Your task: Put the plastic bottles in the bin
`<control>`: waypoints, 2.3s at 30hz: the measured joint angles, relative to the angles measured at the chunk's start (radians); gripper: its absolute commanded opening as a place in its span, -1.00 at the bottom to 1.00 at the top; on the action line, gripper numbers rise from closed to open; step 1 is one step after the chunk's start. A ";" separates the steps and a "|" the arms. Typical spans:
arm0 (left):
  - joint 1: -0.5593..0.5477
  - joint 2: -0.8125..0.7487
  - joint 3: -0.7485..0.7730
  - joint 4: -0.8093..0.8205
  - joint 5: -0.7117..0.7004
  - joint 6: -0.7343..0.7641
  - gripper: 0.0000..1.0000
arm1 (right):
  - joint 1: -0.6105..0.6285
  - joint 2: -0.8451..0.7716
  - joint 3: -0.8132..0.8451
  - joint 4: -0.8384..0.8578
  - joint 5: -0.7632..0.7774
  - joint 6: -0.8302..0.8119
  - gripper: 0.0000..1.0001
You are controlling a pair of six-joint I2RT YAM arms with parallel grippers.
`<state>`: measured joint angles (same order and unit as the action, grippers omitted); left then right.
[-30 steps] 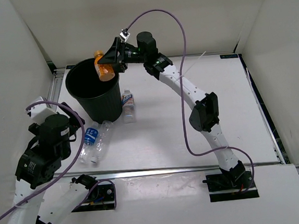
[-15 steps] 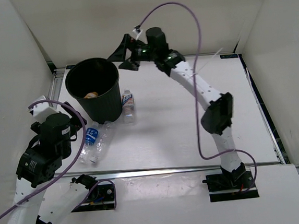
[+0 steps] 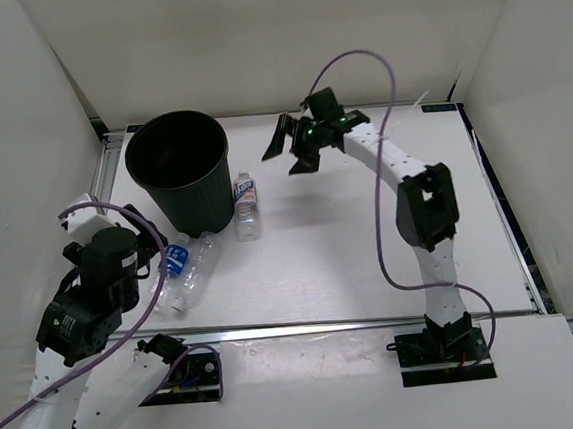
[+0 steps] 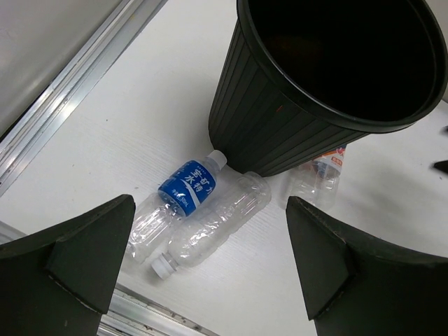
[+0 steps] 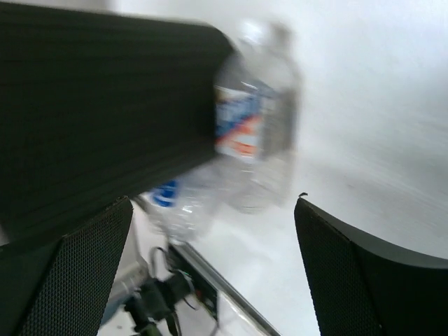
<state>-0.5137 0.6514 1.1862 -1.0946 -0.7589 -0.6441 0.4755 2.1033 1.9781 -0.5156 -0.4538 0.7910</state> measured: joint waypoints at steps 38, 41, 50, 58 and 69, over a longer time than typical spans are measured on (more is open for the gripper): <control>0.000 0.017 0.044 -0.121 0.020 -0.040 1.00 | 0.119 0.451 0.214 -0.033 -0.163 -0.050 0.93; 0.000 0.019 0.047 -0.129 0.020 -0.054 1.00 | 0.117 0.451 0.219 -0.034 -0.169 -0.056 0.98; 0.000 0.019 0.047 -0.132 0.037 -0.079 1.00 | 0.116 0.472 0.251 -0.030 -0.172 -0.050 0.98; 0.000 0.019 0.048 -0.133 0.042 -0.079 1.00 | 0.126 0.504 0.290 -0.005 -0.182 -0.009 0.95; 0.000 0.023 0.071 -0.159 0.042 -0.079 1.00 | 0.133 0.538 0.306 0.044 -0.184 0.049 -0.26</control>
<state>-0.5137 0.6746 1.2575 -1.2533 -0.7166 -0.7227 0.6083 2.6415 2.2841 -0.4717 -0.6376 0.8398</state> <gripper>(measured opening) 1.000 0.552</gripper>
